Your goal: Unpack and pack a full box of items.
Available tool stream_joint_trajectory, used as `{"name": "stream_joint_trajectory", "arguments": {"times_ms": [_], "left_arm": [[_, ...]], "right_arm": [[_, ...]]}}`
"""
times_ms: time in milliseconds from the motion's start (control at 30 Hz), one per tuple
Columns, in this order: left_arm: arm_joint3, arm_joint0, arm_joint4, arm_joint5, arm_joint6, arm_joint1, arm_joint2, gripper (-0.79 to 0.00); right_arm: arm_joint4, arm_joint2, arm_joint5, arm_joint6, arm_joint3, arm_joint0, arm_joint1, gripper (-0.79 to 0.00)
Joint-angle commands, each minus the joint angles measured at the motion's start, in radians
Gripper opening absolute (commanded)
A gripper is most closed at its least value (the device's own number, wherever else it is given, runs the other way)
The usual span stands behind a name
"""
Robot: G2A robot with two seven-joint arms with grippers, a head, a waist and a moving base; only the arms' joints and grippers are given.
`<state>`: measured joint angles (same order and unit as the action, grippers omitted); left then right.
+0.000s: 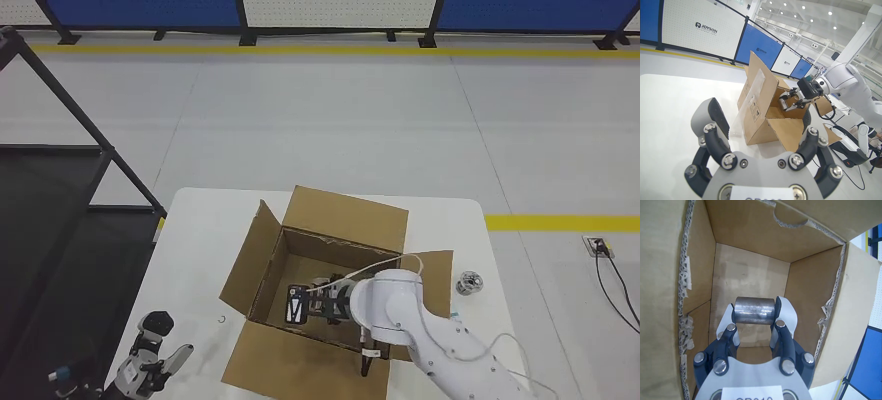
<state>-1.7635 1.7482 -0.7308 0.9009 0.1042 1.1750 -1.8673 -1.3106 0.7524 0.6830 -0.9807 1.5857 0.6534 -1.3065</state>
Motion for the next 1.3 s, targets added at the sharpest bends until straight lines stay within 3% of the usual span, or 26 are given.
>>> {"name": "stream_joint_trajectory", "arguments": {"times_ms": [0,333,500,667,900,1067,1267], "left_arm": [[0.005,-0.001,0.001,0.003,0.002,-0.001,-0.002,0.0],[0.031,-0.002,0.018,0.021,0.009,-0.003,-0.008,0.0],[0.035,-0.002,0.022,0.028,0.007,-0.004,-0.007,0.0],[0.032,-0.004,0.019,0.038,-0.002,-0.005,0.0,0.0],[0.017,-0.007,-0.005,0.042,-0.01,-0.005,0.021,0.0],[0.007,-0.01,-0.018,0.041,-0.01,-0.006,0.031,0.0],[-0.001,-0.02,-0.023,0.027,-0.015,-0.007,0.037,0.0]], "right_arm": [[0.0,0.0,0.0,0.0,0.001,0.0,0.0,-0.785],[0.042,-0.008,0.016,0.094,-0.073,-0.027,-0.013,-0.785],[-0.024,0.071,-0.038,0.18,0.06,0.032,0.009,-0.785],[-0.146,0.269,-0.071,0.252,0.346,0.256,0.069,-0.785],[-0.298,0.626,-0.155,0.4,0.744,0.709,0.13,-0.785],[-0.299,0.846,-0.223,0.603,0.764,0.934,0.142,-0.785],[-0.163,1.099,-0.258,0.782,0.764,1.173,0.141,-0.785]]}}
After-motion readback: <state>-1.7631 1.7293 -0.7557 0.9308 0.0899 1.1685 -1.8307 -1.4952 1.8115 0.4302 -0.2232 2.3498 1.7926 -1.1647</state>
